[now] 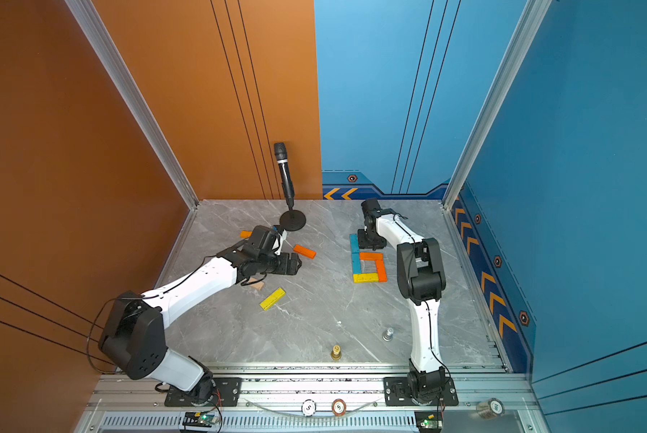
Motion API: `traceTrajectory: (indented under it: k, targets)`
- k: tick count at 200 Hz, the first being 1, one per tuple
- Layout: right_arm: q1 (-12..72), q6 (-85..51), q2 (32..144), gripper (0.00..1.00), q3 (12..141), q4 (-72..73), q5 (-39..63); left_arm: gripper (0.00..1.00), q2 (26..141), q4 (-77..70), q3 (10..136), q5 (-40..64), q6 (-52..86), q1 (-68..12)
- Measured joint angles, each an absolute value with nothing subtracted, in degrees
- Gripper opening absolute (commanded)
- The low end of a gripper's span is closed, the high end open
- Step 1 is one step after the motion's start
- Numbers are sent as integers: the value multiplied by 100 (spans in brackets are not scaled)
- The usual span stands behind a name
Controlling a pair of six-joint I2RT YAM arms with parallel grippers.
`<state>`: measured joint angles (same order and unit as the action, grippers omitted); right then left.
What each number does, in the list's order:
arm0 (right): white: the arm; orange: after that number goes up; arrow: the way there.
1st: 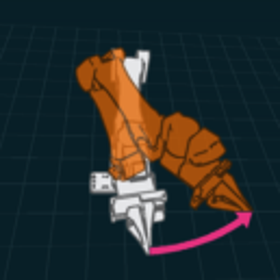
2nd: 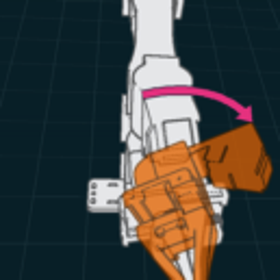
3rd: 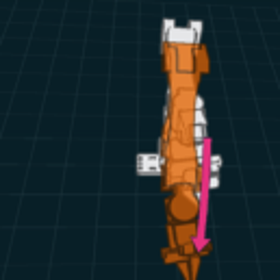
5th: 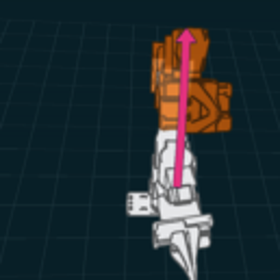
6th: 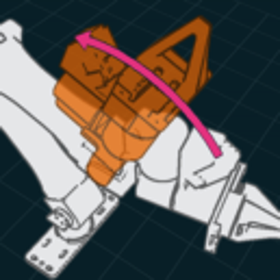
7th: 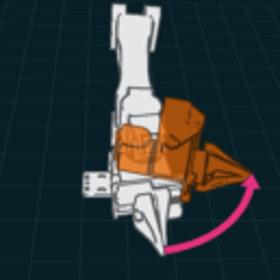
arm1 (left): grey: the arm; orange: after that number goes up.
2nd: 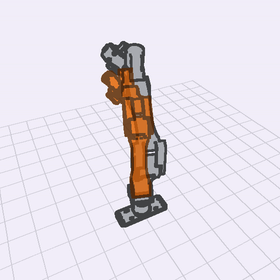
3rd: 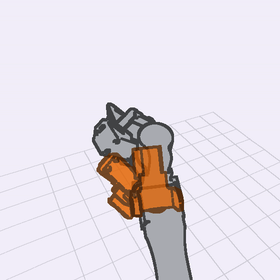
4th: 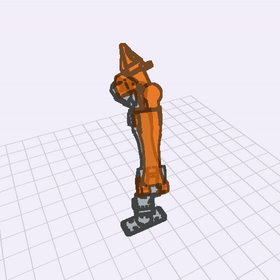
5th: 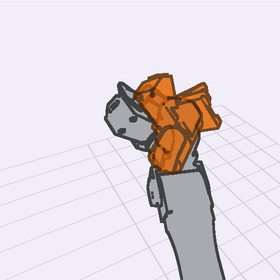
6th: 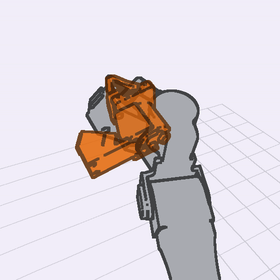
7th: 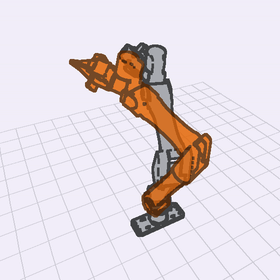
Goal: Assemble the number 6 with building blocks
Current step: Adjust the building block at the center of the board.
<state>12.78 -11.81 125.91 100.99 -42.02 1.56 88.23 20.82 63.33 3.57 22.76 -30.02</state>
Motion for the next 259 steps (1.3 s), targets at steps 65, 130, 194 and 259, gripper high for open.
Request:
traceTrajectory:
  k: [65, 130, 194, 259]
  targets:
    - [1310, -1131, 12645, 44, 10112, -4206, 99, 94, 8823, 2082, 6333, 357, 2276, -3002]
    - [1411, -1063, 12947, 44, 10309, -4335, -27, 94, 8823, 2084, 6333, 357, 2276, -3000]
    - [1441, -1046, 12991, 45, 10519, -4416, -75, 94, 8823, 2084, 6333, 357, 2276, -2991]
    - [1374, -1155, 12844, 45, 10591, -4434, -130, 94, 8823, 2084, 6333, 360, 2274, -2969]
